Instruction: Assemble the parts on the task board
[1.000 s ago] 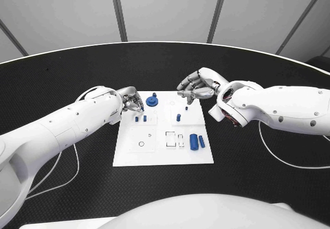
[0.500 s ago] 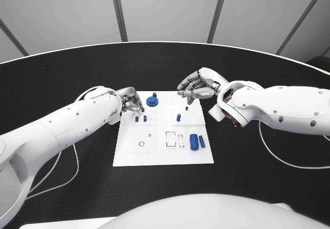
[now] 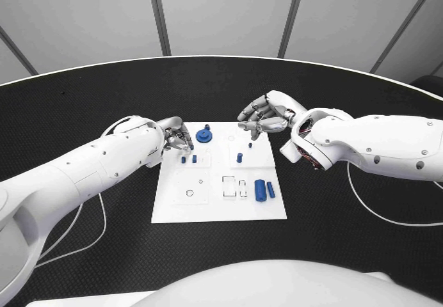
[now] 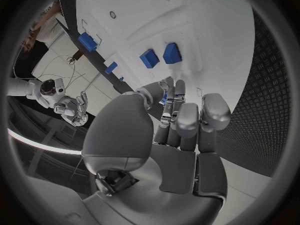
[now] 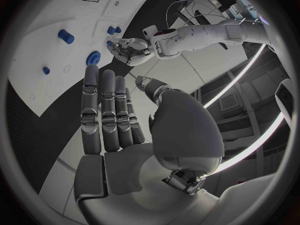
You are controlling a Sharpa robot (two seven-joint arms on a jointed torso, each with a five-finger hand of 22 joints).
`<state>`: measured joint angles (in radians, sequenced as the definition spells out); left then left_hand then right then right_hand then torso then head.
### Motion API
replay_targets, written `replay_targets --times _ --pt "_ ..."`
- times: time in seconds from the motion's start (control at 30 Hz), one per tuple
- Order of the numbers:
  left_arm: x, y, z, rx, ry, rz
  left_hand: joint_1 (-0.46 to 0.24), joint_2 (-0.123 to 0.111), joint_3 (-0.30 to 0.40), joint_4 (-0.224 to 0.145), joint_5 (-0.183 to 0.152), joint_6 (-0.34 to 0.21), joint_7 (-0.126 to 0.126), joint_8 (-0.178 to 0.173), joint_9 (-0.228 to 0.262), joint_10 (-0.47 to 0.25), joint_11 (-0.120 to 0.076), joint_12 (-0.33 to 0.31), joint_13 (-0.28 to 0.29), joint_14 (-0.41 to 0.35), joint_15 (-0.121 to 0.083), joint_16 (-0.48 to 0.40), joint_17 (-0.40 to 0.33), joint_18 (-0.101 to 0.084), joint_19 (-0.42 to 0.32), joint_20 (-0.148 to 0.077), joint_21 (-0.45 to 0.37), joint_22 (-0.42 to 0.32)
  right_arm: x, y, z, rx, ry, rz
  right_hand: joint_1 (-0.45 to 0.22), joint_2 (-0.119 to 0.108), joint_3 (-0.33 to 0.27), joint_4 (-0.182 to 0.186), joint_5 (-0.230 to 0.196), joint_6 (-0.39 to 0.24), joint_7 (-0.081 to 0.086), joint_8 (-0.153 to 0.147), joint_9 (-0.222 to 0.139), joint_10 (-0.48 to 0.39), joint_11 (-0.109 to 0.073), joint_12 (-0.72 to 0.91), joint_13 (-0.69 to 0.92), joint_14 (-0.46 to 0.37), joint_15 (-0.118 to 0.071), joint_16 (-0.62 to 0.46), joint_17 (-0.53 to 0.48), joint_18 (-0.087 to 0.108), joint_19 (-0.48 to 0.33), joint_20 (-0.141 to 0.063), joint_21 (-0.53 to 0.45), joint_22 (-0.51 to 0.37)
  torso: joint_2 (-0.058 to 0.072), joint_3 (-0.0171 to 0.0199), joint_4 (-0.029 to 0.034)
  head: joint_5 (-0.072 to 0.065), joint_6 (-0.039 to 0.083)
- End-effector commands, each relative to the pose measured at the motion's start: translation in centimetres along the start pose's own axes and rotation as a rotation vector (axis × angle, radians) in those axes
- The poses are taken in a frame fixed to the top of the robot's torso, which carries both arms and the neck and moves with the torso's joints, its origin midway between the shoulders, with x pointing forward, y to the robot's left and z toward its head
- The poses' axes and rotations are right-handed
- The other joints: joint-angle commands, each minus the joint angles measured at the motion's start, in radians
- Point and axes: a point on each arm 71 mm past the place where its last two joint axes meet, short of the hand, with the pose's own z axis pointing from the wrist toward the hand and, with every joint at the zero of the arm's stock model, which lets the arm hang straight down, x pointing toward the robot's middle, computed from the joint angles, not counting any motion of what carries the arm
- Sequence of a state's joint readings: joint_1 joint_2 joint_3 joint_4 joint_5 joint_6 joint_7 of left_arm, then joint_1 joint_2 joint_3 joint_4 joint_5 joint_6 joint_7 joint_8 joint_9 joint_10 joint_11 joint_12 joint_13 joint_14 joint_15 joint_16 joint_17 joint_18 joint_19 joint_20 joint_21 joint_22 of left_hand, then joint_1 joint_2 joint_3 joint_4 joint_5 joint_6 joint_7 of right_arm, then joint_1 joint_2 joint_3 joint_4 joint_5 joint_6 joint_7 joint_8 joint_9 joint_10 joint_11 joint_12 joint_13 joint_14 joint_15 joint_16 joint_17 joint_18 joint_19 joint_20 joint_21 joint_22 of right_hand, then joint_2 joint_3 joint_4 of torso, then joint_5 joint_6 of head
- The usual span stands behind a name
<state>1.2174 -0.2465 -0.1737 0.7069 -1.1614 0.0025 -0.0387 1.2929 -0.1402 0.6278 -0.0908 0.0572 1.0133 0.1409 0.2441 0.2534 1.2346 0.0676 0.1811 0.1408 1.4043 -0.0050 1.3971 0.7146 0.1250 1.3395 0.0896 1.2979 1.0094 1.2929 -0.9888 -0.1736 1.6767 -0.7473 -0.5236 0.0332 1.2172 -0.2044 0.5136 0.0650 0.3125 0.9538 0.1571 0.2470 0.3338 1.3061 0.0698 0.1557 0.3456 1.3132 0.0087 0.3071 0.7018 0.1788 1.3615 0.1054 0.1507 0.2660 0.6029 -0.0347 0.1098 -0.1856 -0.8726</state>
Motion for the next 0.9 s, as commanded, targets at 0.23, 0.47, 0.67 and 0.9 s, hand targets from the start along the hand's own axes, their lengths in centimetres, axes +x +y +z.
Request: replay_targets --times 0.23,0.47,0.67,0.9 --pt "-0.2 0.8 -0.1 -0.019 -0.008 -0.001 0.001 0.006 0.0 -0.008 -0.005 -0.005 0.006 -0.002 0.001 0.0 0.002 -0.008 0.001 -0.003 -0.003 -0.003 0.0 -0.016 0.001 0.003 0.003 -0.004 -0.1 -0.1 0.0 0.003 -0.003 -0.001 0.005 0.004 0.005 0.0 0.006 -0.003 -0.002 0.006 0.002 -0.007 0.002 0.005 0.002 0.002 -0.001 -0.003 0.002 0.002 0.002 0.001 0.006 -0.001 -0.001 -0.0011 0.0014 -0.002 0.0" --pt "-0.6 1.6 -0.4 -0.031 -0.027 -0.006 0.001 0.006 0.0 -0.01 -0.005 -0.01 0.009 -0.006 0.0 -0.003 0.004 -0.01 0.002 -0.003 -0.001 -0.004 0.001 -0.015 -0.001 0.003 0.001 -0.008 -0.3 -0.3 0.1 0.008 -0.006 -0.004 0.007 0.003 0.006 -0.001 0.006 -0.005 -0.002 0.005 0.001 -0.009 0.002 0.005 0.002 0.001 -0.001 -0.004 0.002 0.002 0.001 0.001 0.006 -0.002 -0.003 -0.0022 0.0022 0.001 0.0" --pt "-1.2 2.9 -1.1 -0.029 -0.069 -0.075 -0.003 0.001 0.0 -0.01 -0.005 -0.05 0.016 -0.034 -0.01 -0.011 0.011 -0.018 0.004 0.005 0.005 0.008 0.053 -0.014 -0.005 0.007 -0.004 -0.015 -0.9 -0.9 0.3 0.014 -0.01 -0.039 0.029 -0.001 0.011 -0.021 0.005 -0.011 0.001 0.003 0.0 -0.021 0.005 -0.001 0.002 -0.006 0.0 -0.011 0.005 0.002 0.0 0.0 0.008 -0.002 -0.01 -0.0023 0.0058 0.001 0.002" --pt "-3.0 4.7 -2.8 -0.009 -0.121 -0.32 -0.009 -0.002 0.002 -0.008 -0.004 -0.055 0.022 -0.041 -0.012 -0.031 0.019 -0.027 0.004 -0.003 0.011 0.006 0.051 -0.004 -0.032 0.01 -0.034 -0.071 -1.8 -1.9 0.7 -0.006 0.015 -0.191 0.067 0.004 0.009 -0.06 -0.03 -0.007 -0.007 0.005 -0.001 -0.087 0.006 -0.035 -0.015 0.061 -0.012 0.031 0.04 0.002 0.061 -0.021 0.063 0.027 -0.026 -0.0063 0.0103 -0.005 0.011"
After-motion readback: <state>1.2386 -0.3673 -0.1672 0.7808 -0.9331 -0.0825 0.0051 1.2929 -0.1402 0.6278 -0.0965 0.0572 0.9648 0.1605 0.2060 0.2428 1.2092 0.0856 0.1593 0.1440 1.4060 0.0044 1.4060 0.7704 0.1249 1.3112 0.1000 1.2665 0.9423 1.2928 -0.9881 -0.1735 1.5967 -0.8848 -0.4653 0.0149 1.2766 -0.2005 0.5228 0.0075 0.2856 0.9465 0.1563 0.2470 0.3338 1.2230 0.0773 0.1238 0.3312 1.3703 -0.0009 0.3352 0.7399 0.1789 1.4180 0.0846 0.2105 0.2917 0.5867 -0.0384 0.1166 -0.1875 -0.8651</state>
